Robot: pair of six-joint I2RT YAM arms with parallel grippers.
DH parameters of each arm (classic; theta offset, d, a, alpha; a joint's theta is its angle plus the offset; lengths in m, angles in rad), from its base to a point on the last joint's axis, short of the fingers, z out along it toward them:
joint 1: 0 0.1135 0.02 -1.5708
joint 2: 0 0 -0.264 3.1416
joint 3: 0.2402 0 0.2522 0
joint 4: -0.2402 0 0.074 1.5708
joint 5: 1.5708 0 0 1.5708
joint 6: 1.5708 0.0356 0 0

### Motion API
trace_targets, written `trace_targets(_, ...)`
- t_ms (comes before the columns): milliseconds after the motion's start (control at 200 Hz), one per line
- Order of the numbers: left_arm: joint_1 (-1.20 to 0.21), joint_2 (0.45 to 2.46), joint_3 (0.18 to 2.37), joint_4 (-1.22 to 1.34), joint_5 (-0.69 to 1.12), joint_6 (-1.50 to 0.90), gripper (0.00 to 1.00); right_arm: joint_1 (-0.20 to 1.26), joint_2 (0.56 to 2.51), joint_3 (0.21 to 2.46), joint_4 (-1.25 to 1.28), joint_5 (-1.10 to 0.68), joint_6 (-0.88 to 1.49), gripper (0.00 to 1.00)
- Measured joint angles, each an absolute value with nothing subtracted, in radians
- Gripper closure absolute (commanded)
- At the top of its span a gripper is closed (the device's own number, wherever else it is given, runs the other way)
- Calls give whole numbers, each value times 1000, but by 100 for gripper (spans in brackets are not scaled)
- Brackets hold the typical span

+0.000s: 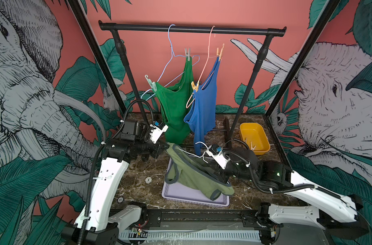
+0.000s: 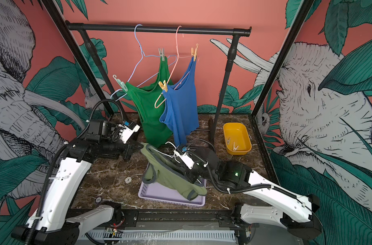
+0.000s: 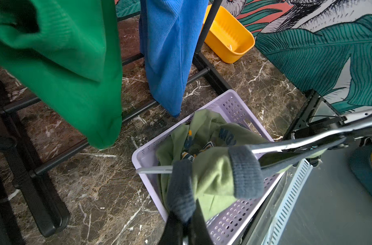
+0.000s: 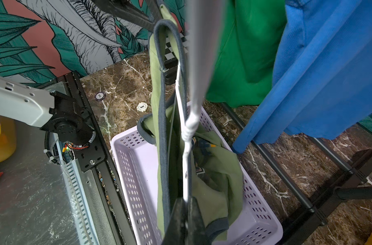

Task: Remove the clothespins securing tank tops to the hanger
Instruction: Remove the tank top from the hanger.

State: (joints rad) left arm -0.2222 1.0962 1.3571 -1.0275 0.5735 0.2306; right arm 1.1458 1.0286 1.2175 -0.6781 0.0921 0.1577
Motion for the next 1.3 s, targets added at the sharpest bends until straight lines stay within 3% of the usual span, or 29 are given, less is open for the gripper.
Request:
trace_targets(905,-142,1095,1350,-1018,537,171,100,1147,760,1065,-680,131,180,100)
trace_targets(1300,-167,1095,1283,-1018,733,210,100,1147,829,1052,-550,120,145,100)
